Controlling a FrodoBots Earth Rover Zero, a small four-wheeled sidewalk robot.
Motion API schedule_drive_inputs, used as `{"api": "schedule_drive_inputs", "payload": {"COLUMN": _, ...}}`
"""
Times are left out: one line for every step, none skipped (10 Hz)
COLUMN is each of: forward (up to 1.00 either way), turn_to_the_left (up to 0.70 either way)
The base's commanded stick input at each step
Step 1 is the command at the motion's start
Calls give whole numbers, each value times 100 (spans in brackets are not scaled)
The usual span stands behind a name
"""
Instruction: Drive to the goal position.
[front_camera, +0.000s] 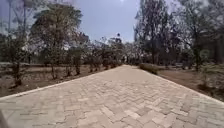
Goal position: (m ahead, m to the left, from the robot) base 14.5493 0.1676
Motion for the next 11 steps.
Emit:
{"api": "schedule_drive_inputs", "payload": {"forward": 85, "turn_to_the_left": 0}}
{"api": "schedule_drive_inputs", "payload": {"forward": 85, "turn_to_the_left": 0}}
{"api": "schedule_drive_inputs", "payload": {"forward": 85, "turn_to_the_left": 0}}
{"api": "schedule_drive_inputs", "payload": {"forward": 85, "turn_to_the_left": 0}}
{"api": "schedule_drive_inputs", "payload": {"forward": 85, "turn_to_the_left": 0}}
{"api": "schedule_drive_inputs", "payload": {"forward": 85, "turn_to_the_left": 0}}
{"api": "schedule_drive_inputs", "payload": {"forward": 85, "turn_to_the_left": 0}}
{"api": "schedule_drive_inputs", "payload": {"forward": 85, "turn_to_the_left": -4}}
{"api": "schedule_drive_inputs", "payload": {"forward": 85, "turn_to_the_left": -11}}
{"api": "schedule_drive_inputs", "payload": {"forward": 85, "turn_to_the_left": -11}}
{"api": "schedule_drive_inputs", "payload": {"forward": 85, "turn_to_the_left": -5}}
